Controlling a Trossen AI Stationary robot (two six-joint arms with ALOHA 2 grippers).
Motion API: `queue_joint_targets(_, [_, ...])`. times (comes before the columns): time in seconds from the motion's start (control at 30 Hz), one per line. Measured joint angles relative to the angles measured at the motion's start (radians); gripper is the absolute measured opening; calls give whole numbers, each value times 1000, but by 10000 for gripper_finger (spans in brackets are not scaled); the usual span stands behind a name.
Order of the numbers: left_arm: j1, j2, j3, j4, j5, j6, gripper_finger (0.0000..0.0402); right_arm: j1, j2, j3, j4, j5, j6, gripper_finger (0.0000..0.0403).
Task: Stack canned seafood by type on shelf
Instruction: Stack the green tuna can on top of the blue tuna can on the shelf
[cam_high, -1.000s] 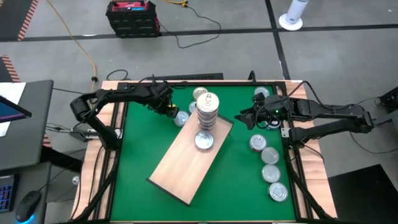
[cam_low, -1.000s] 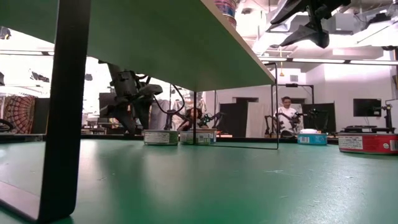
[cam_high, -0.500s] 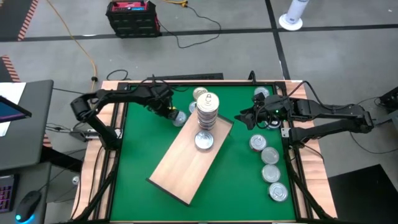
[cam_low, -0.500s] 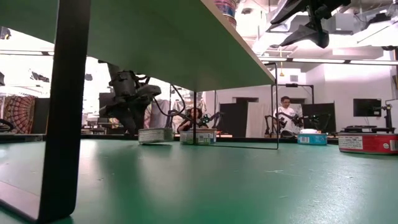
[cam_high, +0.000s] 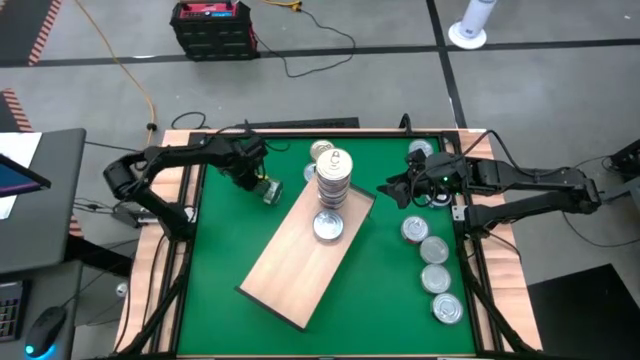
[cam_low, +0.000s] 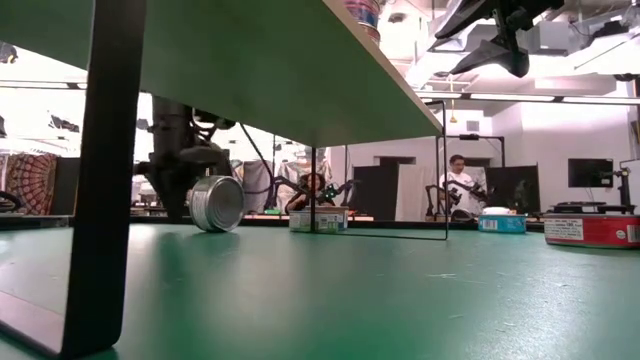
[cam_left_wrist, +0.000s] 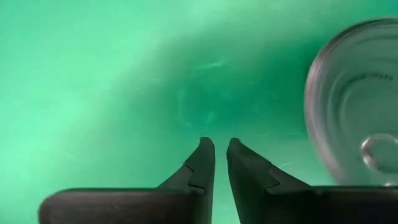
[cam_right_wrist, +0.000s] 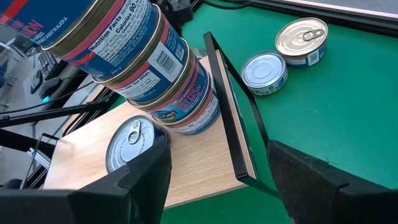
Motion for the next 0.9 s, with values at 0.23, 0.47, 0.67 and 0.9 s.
queue_joint_targets(0.23, [-57, -200, -1, -50, 11, 0, 36, 0, 0, 0, -1, 0, -2, 285])
queue_joint_targets(0.47, [-189, -357, 0, 99, -20, -175, 110, -2, 0, 0, -4, 0, -18, 285])
queue_joint_targets(0.67, [-245, -318, 1, 208, -85, -230, 228, -5, 0, 0, -3, 1, -20, 285])
queue_joint_targets(0.9, [-249, -157, 1, 202, -181, -248, 333, -5, 0, 0, -3, 0, -19, 285])
